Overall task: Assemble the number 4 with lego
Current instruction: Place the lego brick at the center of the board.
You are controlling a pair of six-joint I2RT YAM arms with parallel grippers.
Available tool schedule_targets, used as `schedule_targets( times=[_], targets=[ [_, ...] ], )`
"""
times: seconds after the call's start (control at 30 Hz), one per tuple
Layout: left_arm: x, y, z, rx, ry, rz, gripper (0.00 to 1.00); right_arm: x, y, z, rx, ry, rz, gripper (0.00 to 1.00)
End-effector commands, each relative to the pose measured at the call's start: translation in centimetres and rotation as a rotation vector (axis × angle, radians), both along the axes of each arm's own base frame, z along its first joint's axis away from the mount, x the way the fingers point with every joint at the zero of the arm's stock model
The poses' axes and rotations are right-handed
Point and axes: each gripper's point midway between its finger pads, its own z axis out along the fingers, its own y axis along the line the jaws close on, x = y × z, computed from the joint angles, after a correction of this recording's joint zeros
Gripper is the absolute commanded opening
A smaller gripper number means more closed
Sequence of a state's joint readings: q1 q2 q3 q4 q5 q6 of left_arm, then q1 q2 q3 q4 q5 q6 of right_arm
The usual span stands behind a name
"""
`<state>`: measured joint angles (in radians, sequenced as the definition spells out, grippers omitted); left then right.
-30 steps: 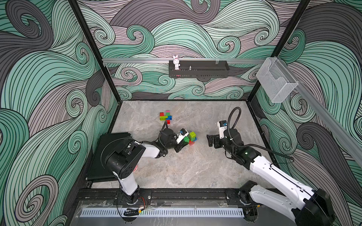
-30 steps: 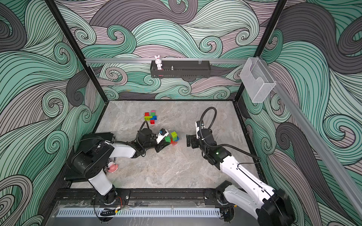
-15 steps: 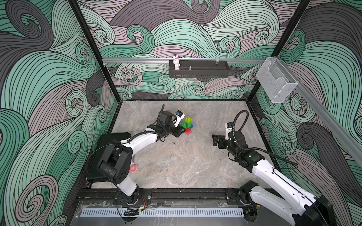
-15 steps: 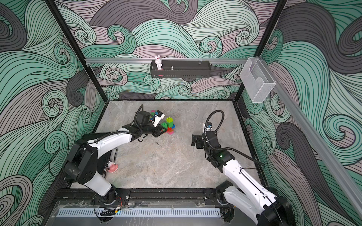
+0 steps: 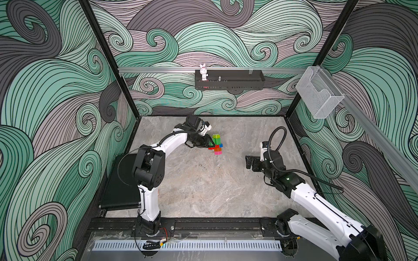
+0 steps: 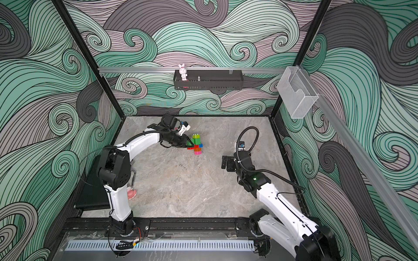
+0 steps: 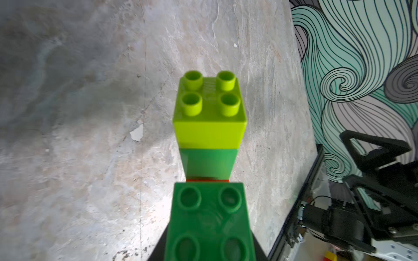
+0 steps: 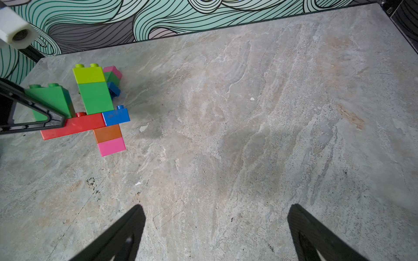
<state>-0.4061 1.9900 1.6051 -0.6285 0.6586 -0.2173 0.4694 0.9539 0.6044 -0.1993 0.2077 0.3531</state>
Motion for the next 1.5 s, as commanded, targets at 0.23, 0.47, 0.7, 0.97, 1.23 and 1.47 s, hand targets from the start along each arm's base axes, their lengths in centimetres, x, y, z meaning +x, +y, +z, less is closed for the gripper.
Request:
schedule_targets(
  times=[0.23,0.47,0.7,0.97,1.23,1.47],
  targets=[
    [1.8,-3.5,-1.3,-0.155,0.279,-0.097,0.0,0.5,0.5,1.2,0.01,0.018,0.019,0.99],
    [4.5,-4.6,-3.3,-0.173,0.328,-0.098,0.0,0.4,0.4,1.0,-0.01,0.028,0.026,0.99],
    [5.4,-5.3,-4.9,-0.233,0.363,-0.091,0.04,0.3,0.3,0.7,-0.016,0.04,0.03,0.99],
    [6.0,-5.7,-6.4,-0.26,0.409,-0.062,0.16,0.1,0.3,0.5,-0.016,0.048,0.031,0.99],
    [7.0,-5.9,-7.0,-0.264,0.409,-0.021,0.27,-0.1,0.0,0.1,-0.025,0.063,0.024,0.99],
    [7.8,-5.9,-7.0,-0.291,0.388,0.016,0.33,-0.3,-0.2,-0.3,-0.036,0.072,0.022,0.99]
  ],
)
